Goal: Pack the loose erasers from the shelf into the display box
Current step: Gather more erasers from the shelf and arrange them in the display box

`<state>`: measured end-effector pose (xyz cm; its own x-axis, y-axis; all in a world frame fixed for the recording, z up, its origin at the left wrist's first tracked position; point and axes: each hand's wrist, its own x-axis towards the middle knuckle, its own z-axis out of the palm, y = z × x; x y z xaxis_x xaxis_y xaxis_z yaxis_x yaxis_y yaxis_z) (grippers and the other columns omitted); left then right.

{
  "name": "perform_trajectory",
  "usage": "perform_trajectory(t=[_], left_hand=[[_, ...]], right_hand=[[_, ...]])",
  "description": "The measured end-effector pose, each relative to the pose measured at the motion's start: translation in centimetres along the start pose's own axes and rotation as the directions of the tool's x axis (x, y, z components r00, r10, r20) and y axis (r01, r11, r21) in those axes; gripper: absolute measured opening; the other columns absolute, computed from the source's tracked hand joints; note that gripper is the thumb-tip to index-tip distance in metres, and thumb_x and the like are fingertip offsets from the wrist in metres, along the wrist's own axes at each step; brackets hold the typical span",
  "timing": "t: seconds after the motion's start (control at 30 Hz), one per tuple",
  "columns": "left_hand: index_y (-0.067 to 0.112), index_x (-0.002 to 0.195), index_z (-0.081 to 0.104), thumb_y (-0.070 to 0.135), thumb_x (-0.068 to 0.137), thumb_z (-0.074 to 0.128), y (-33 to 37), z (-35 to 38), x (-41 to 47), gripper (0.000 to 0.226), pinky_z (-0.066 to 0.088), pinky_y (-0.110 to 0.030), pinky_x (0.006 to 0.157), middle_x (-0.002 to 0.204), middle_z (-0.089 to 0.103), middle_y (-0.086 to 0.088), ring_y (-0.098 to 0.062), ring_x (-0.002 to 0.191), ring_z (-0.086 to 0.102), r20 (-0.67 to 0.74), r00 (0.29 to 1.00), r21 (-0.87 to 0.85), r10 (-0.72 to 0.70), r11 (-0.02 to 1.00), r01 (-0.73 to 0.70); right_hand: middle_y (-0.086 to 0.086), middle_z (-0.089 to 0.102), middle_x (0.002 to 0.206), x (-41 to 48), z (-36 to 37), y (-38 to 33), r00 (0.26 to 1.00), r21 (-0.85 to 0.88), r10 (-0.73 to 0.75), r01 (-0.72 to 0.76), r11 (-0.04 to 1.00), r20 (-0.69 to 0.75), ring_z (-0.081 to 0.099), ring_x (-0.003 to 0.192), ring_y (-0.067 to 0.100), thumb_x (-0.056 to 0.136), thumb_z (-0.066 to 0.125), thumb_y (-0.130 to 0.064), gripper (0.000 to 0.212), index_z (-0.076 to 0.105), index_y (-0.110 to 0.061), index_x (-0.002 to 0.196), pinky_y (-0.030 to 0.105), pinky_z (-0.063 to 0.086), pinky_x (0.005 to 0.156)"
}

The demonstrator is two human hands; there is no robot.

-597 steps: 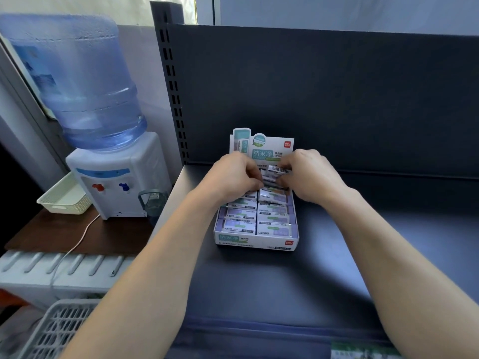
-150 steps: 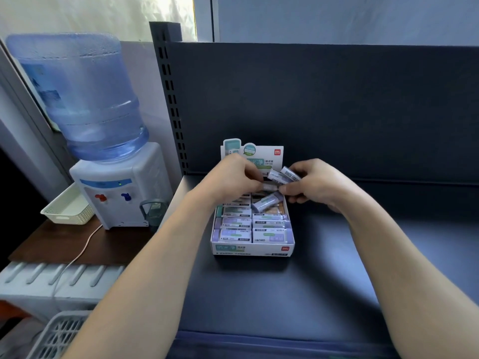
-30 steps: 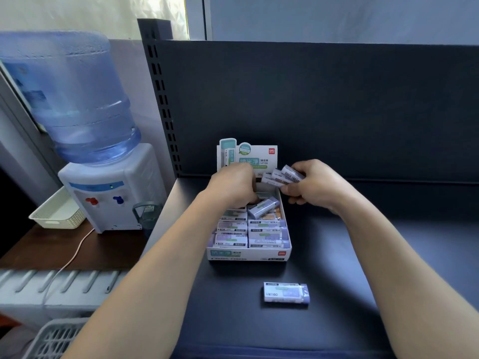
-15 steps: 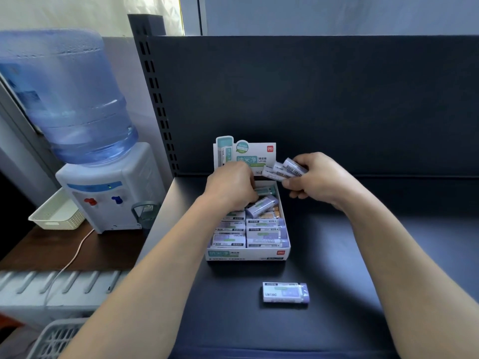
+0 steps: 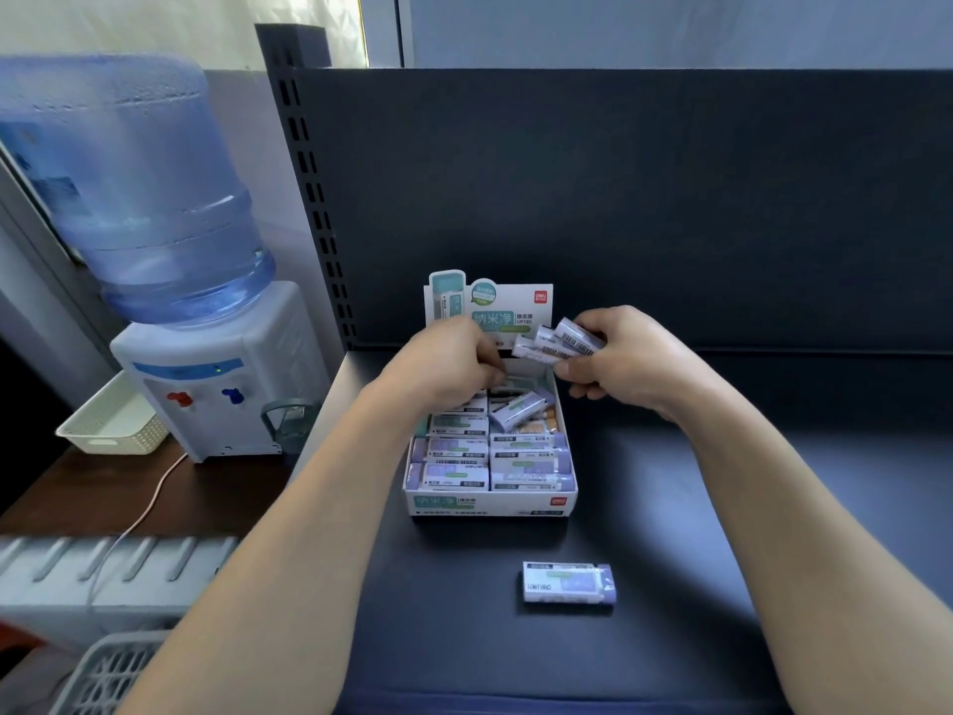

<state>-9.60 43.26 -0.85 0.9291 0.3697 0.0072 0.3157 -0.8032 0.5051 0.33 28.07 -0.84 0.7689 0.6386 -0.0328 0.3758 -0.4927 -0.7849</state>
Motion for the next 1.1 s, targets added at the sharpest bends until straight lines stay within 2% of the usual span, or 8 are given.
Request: perform_trajectory(t=[0.13,0.33,0.53,0.63,0.73,0.83,0.93,1.1], left_hand=[[0.016,0.105,0.072,0.016,0.093,0.055,0.0,0.0,0.0,0.021,0.05,-0.033,0.086,0.106,0.068,-0.002,-0.021,0.097,0.059,0.026,0.999,0.081,0.022,0.996,-0.024],[0.021,0.102,0.07,-0.004,0.085,0.041,0.4,0.2,-0.3,0.042,0.049,-0.037,0.082,0.114,0.059,-0.004,-0.027,0.099,0.055,0.035,0.998,0.308,0.055,0.949,-0.063],[0.024,0.105,0.07,-0.005,0.085,0.041,0.4,0.2,-0.4,0.046,0.046,-0.034,0.079,0.118,0.054,-0.003,-0.028,0.101,0.054,0.041,0.997,0.351,0.067,0.933,-0.077],[0.025,0.11,0.069,-0.003,0.088,0.041,0.1,0.1,-0.5,0.045,0.047,-0.034,0.083,0.121,0.055,-0.002,-0.026,0.104,0.054,0.032,0.996,0.327,0.08,0.941,-0.087],[0.026,0.116,0.066,0.003,0.092,0.042,-0.5,-0.2,-0.5,0.042,0.047,-0.036,0.093,0.127,0.057,0.002,-0.023,0.112,0.053,0.004,0.996,0.255,0.093,0.963,-0.091],[0.025,0.116,0.068,0.01,0.094,0.044,-0.8,-0.6,-0.5,0.036,0.045,-0.034,0.098,0.128,0.056,0.004,-0.021,0.116,0.052,-0.001,0.995,0.199,0.095,0.976,-0.093],[0.024,0.114,0.069,0.016,0.093,0.053,-1.1,-1.0,-0.5,0.028,0.043,-0.026,0.093,0.123,0.06,0.006,-0.016,0.112,0.053,-0.016,0.995,0.099,0.1,0.99,-0.098],[0.024,0.107,0.072,0.007,0.092,0.052,-1.6,-1.2,-0.4,0.03,0.039,-0.019,0.085,0.121,0.061,0.007,-0.013,0.109,0.054,0.0,0.997,0.07,0.083,0.994,-0.083]], right_hand=[[0.012,0.069,0.086,-0.1,0.0,0.1,1.0,-0.004,-0.005,0.005,1.0,-0.002,0.066,0.066,0.019,0.085,0.066,-0.006,0.012,0.063,-0.003,0.096,0.024,0.052,0.057],[0.007,0.066,0.079,-0.2,0.0,-0.1,1.0,-0.007,-0.003,0.003,1.0,0.008,0.066,0.064,0.018,0.085,0.066,-0.006,0.008,0.063,-0.007,0.092,0.023,0.05,0.055],[0.003,0.065,0.075,-0.4,0.1,-0.5,1.0,-0.006,-0.013,0.013,1.0,0.017,0.064,0.061,0.015,0.085,0.066,-0.006,0.006,0.062,-0.011,0.088,0.02,0.048,0.053],[0.003,0.064,0.072,-0.5,0.3,-0.5,1.0,-0.018,-0.012,0.013,1.0,0.028,0.062,0.057,0.012,0.085,0.065,-0.006,0.006,0.063,-0.01,0.088,0.02,0.048,0.052],[0.002,0.065,0.073,-0.5,0.3,-0.5,0.999,-0.028,-0.019,0.019,0.999,0.031,0.062,0.057,0.012,0.085,0.065,-0.006,0.007,0.062,-0.012,0.087,0.02,0.047,0.052],[0.001,0.064,0.072,-0.5,0.3,-0.5,0.999,-0.033,-0.019,0.02,0.999,0.034,0.061,0.057,0.011,0.085,0.066,-0.007,0.009,0.062,-0.014,0.085,0.019,0.046,0.051],[0.001,0.064,0.072,-0.5,0.1,-0.5,0.999,-0.028,-0.02,0.021,0.999,0.026,0.061,0.057,0.011,0.085,0.066,-0.007,0.01,0.061,-0.015,0.083,0.019,0.047,0.052],[0.002,0.064,0.071,-0.5,0.4,-0.5,0.999,-0.033,-0.043,0.044,0.999,0.025,0.06,0.058,0.012,0.085,0.066,-0.006,0.007,0.064,-0.012,0.087,0.022,0.05,0.054]])
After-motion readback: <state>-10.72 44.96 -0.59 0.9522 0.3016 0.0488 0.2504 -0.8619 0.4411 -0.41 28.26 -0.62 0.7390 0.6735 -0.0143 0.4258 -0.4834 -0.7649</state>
